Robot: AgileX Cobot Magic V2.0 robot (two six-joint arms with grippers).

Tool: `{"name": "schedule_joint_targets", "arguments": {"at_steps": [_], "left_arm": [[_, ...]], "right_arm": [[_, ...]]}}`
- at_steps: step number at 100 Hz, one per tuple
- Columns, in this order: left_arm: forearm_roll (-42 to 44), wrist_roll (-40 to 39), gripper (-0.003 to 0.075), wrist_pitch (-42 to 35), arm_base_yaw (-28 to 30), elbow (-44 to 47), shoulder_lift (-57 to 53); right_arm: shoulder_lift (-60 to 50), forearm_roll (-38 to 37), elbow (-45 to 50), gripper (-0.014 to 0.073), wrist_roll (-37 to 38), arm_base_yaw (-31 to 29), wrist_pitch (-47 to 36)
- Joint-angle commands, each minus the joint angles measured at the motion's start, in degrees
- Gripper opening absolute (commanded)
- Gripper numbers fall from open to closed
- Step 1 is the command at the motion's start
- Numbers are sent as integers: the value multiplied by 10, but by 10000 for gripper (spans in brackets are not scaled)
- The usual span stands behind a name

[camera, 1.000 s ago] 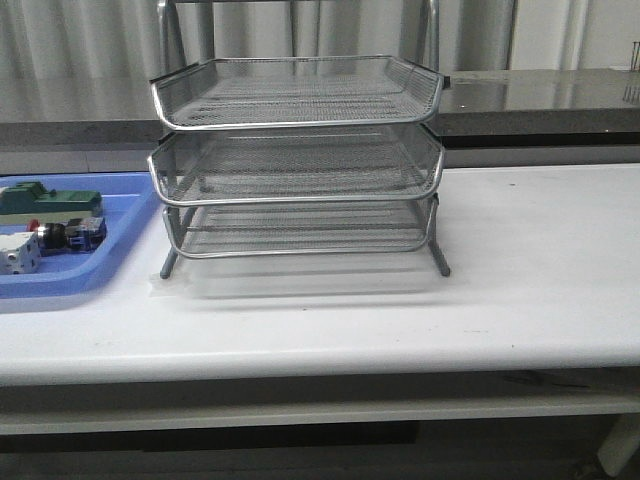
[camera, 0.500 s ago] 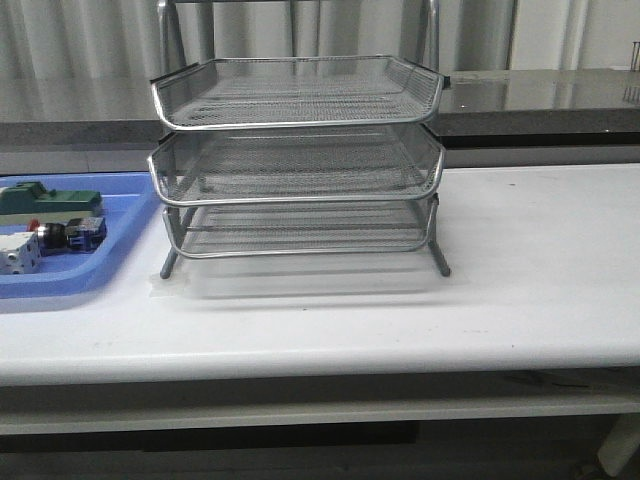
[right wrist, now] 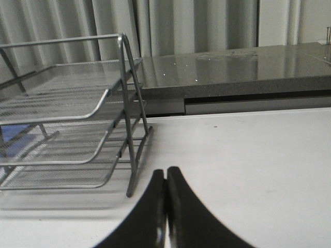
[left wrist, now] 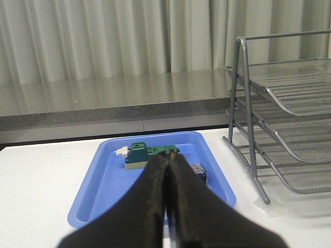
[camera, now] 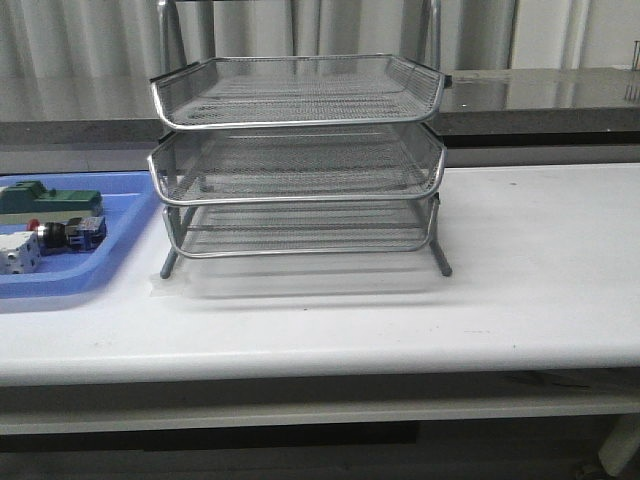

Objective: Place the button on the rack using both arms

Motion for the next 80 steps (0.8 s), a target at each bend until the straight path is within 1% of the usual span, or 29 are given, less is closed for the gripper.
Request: {"name": "schedule_joint_targets", "arguments": {"at_steps": [1, 20, 37, 60, 80], "left_arm": [[-6, -7, -21, -45, 1, 32, -18], [-6, -7, -21, -45, 1, 32, -18], [-6, -7, -21, -45, 1, 32, -18], [-6, -7, -21, -45, 1, 32, -18], [-6, -7, -21, -45, 1, 32, -18]], "right_arm": [[35, 14, -63, -57, 1, -3, 1], [158, 22, -179, -57, 1, -3, 99], [288, 56, -274, -57, 1, -3, 151], [462, 97, -366, -57, 1, -3, 186], [586, 190, -403, -57, 1, -3, 188]]}}
